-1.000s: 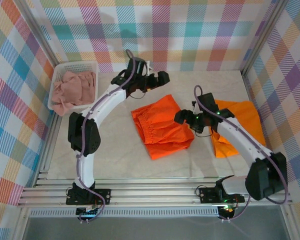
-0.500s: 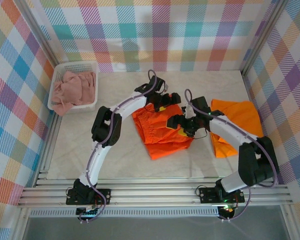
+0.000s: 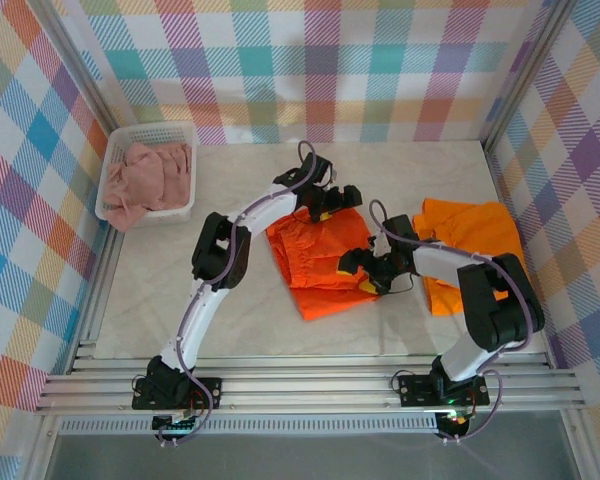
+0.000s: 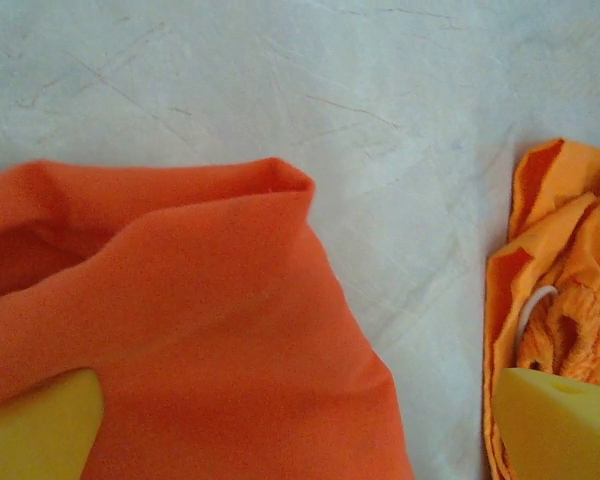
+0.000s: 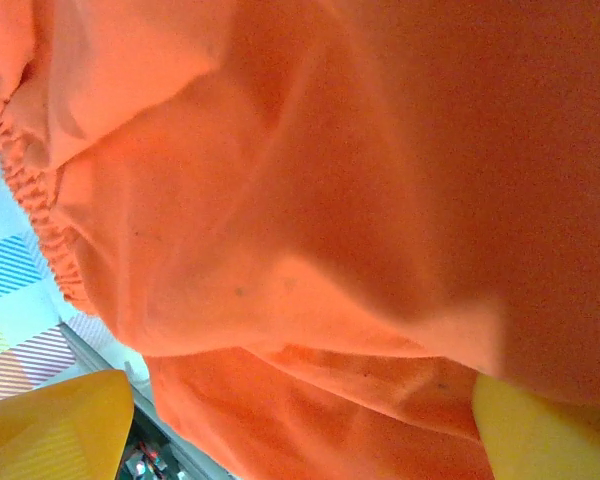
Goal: Fold and stack the shorts
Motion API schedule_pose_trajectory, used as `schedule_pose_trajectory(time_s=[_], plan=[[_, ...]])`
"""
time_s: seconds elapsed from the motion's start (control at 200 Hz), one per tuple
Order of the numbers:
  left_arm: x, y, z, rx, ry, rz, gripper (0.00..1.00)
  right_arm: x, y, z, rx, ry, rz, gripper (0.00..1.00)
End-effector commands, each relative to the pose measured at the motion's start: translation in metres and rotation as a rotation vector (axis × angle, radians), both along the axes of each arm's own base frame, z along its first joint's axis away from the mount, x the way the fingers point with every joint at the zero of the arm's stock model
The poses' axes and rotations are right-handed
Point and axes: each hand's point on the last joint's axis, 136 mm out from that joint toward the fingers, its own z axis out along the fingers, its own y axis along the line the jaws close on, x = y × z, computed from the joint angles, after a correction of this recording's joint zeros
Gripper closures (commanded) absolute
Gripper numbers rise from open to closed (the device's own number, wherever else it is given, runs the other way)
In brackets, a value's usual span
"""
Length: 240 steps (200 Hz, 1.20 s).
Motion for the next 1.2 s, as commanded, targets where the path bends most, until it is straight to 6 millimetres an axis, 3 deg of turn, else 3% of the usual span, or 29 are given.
schedule_pose_trajectory(time_s=[0.0,0.08,0.165,0.3,0.46,0.545,0.625,0.725,0.865,0.99,1.195], plan=[[0.015,0.011,-0.015,0.035,0.001,0.034,0.0,-0.034,-0.006,-0.019,0.01,0.143,-0.038,0.12],[0.018,0.011,-0.018,0.036,0.007,0.033,0.0,-0.04,-0.002,-0.017,0.058,0.159,-0.04,0.12],[0.021,0.008,0.003,0.011,-0.029,0.012,0.01,-0.04,0.0,-0.006,0.082,0.13,-0.022,0.11],[0.022,0.007,0.079,-0.05,-0.135,-0.005,0.0,-0.024,-0.001,0.035,0.062,-0.029,0.014,0.07],[0.005,0.027,0.175,-0.075,-0.263,-0.017,0.0,-0.007,-0.011,0.094,-0.024,-0.244,0.068,0.01],[-0.017,0.043,0.205,-0.059,-0.296,-0.023,0.0,0.001,-0.026,0.108,-0.131,-0.311,0.079,0.01],[-0.041,0.059,0.217,-0.061,-0.309,-0.014,0.0,0.011,-0.038,0.115,-0.184,-0.326,0.078,0.01],[-0.071,0.081,0.217,-0.077,-0.298,0.033,0.0,0.025,-0.05,0.118,-0.18,-0.303,0.051,0.0],[-0.109,0.096,0.174,-0.141,-0.188,0.086,0.0,0.048,-0.061,0.117,-0.194,-0.336,0.056,0.01],[-0.131,0.092,0.13,-0.179,-0.116,0.11,0.0,0.064,-0.058,0.115,-0.183,-0.397,0.184,0.01],[-0.157,0.072,0.069,-0.123,-0.037,0.076,0.0,0.092,-0.066,0.096,-0.2,-0.309,0.249,0.0]])
